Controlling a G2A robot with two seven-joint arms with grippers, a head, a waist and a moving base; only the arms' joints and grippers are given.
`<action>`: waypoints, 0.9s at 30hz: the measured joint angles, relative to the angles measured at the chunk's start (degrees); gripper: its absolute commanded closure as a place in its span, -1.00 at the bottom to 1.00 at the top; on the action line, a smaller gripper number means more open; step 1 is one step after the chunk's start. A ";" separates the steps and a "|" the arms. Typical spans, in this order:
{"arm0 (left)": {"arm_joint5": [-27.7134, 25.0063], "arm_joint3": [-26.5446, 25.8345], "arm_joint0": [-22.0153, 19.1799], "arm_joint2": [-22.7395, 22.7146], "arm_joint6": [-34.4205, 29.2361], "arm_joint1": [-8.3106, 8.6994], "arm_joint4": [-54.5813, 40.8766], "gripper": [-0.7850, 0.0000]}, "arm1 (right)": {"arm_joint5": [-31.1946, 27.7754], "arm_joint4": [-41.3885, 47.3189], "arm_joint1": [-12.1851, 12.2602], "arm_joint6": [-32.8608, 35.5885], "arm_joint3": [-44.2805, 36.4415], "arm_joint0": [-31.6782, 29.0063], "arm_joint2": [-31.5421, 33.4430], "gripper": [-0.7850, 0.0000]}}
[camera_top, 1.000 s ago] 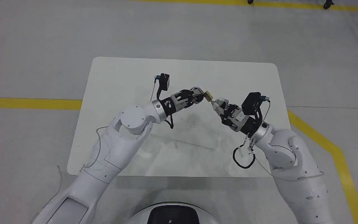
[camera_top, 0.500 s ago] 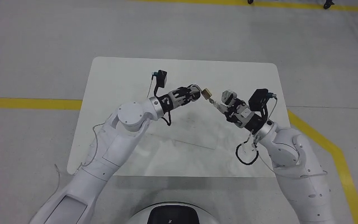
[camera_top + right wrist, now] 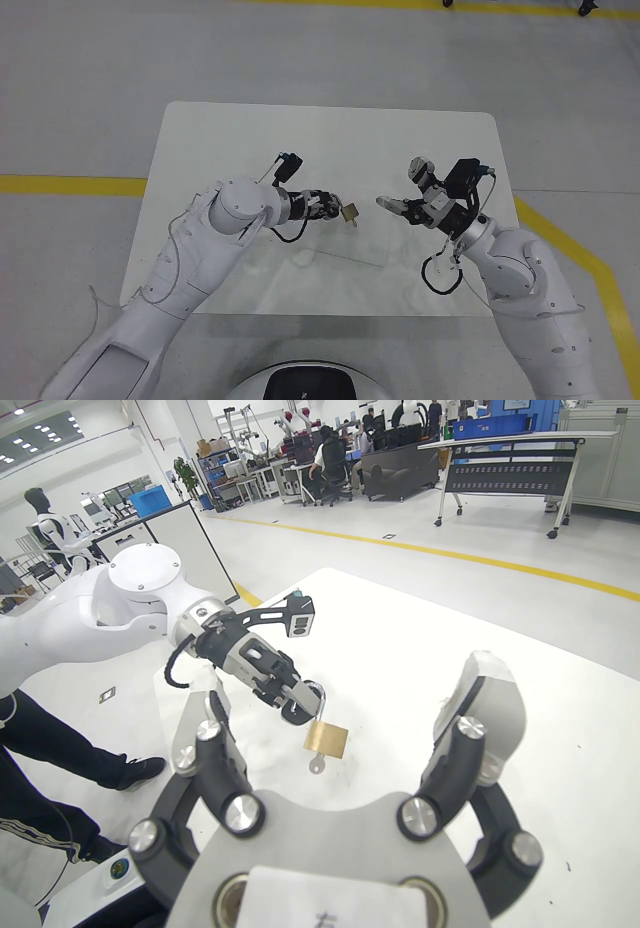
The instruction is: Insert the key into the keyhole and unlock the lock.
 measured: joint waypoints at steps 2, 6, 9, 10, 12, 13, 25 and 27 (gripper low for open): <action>3.08 0.73 -0.70 1.35 0.37 -0.01 2.79 0.80 | 0.00 0.00 0.00 0.00 0.00 0.00 0.00 -1.00; 7.56 2.41 -1.52 3.23 3.16 -0.43 5.91 -0.51 | 0.00 0.00 0.00 0.00 0.00 0.00 0.00 -1.00; 7.29 3.37 -1.70 3.75 3.81 -0.76 5.16 -1.00 | 0.00 0.00 0.00 0.00 0.00 0.00 0.00 -1.00; 7.06 3.44 -1.66 3.70 3.99 -0.82 4.73 -1.00 | 0.00 0.00 0.00 0.00 0.00 0.00 0.00 -1.00; 6.38 3.15 -1.28 3.05 4.54 -0.80 3.82 -1.00 | 0.00 0.00 0.00 0.00 0.00 0.00 0.00 -1.00; 6.07 2.80 -1.00 2.62 4.67 -0.71 3.51 -1.00 | 0.00 0.00 0.00 0.00 0.00 0.00 0.00 -1.00; -4.86 -13.86 9.17 -7.92 15.14 1.51 1.24 -1.00 | 0.00 0.00 0.00 0.00 0.00 0.00 0.00 -1.00; -8.49 -17.32 12.80 -10.29 21.59 1.74 1.36 -1.00 | 0.00 0.00 0.00 0.00 0.00 0.00 0.00 -1.00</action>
